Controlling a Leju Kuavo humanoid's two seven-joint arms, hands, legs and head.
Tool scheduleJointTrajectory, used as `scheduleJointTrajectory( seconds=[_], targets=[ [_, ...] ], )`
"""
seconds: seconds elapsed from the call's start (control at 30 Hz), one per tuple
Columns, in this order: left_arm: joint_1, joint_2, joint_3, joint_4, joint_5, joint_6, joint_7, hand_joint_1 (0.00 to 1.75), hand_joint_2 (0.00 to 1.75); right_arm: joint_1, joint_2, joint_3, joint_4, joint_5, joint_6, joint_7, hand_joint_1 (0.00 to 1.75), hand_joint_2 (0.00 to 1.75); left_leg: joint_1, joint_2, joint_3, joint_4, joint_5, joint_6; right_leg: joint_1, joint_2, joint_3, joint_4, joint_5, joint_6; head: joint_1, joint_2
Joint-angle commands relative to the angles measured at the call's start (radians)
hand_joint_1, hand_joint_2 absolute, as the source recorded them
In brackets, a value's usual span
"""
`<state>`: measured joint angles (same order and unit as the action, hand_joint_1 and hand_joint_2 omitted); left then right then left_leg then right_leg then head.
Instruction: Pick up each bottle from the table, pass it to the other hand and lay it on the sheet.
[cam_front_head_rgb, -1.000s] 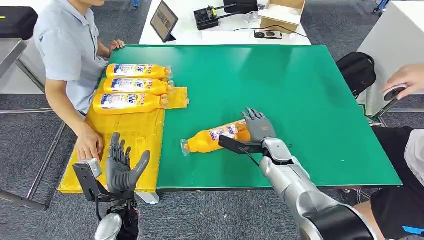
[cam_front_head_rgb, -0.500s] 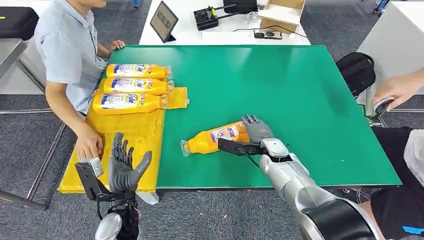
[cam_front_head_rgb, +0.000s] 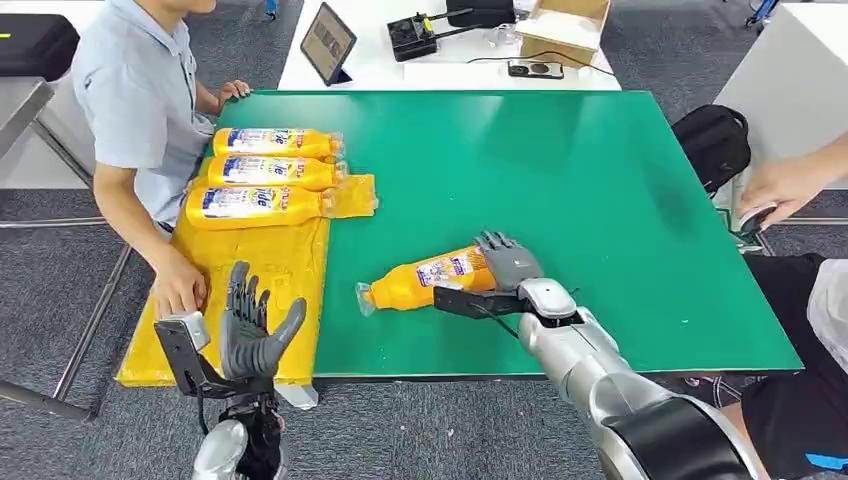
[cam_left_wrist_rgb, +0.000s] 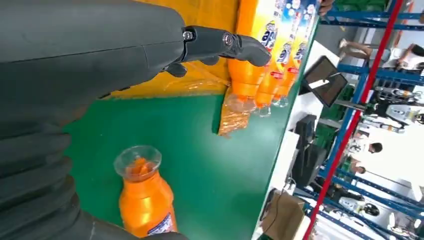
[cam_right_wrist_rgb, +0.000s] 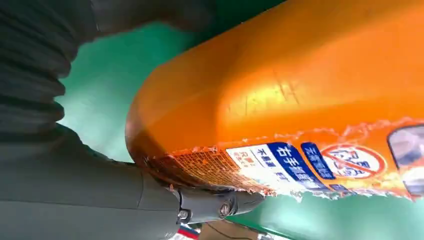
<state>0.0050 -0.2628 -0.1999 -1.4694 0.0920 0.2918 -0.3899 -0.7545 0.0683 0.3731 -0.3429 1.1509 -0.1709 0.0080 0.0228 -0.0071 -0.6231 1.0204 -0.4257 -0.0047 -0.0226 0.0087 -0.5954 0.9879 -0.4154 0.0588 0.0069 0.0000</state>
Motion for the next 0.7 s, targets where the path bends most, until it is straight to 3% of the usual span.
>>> scheduleJointTrajectory(
  seconds=[0.03, 0.5, 0.63, 0.7],
  targets=[
    [-0.061, 0.023, -0.012, 0.106, 0.016, 0.004, -0.009, 0.0, 1.75, -0.042, -0.016, 0.044, 0.099, 0.002, 0.052, -0.006, 1.75, 1.75, 0.0, -0.001, 0.004, -0.002, 0.0, 0.001, 0.0, -0.002, 0.004, -0.001, -0.001, -0.003, 0.0, 0.0],
    [-0.031, 0.038, -0.006, 0.081, 0.035, -0.004, -0.01, 0.0, 1.75, -0.029, -0.012, 0.036, 0.104, -0.003, 0.112, 0.01, 1.75, 1.75, 0.0, -0.001, 0.007, -0.002, -0.001, 0.001, 0.001, -0.002, 0.007, -0.003, -0.001, -0.003, 0.0, 0.0],
    [0.0, 0.045, -0.002, 0.049, 0.038, -0.018, -0.015, 0.0, 1.75, 0.003, -0.004, -0.136, 0.073, -0.196, 0.128, -0.139, 1.75, 1.75, 0.0, 0.0, 0.008, -0.003, -0.001, 0.001, 0.001, -0.002, 0.009, -0.003, -0.001, -0.003, 0.0, 0.0],
    [0.01, 0.048, -0.001, 0.04, 0.039, -0.019, -0.017, 0.0, 1.75, 0.007, -0.006, -0.158, 0.071, -0.224, 0.121, -0.173, 1.75, 1.75, 0.0, -0.001, 0.007, -0.002, 0.0, 0.001, 0.001, -0.002, 0.007, -0.002, -0.001, -0.002, 0.0, 0.0]
  ],
)
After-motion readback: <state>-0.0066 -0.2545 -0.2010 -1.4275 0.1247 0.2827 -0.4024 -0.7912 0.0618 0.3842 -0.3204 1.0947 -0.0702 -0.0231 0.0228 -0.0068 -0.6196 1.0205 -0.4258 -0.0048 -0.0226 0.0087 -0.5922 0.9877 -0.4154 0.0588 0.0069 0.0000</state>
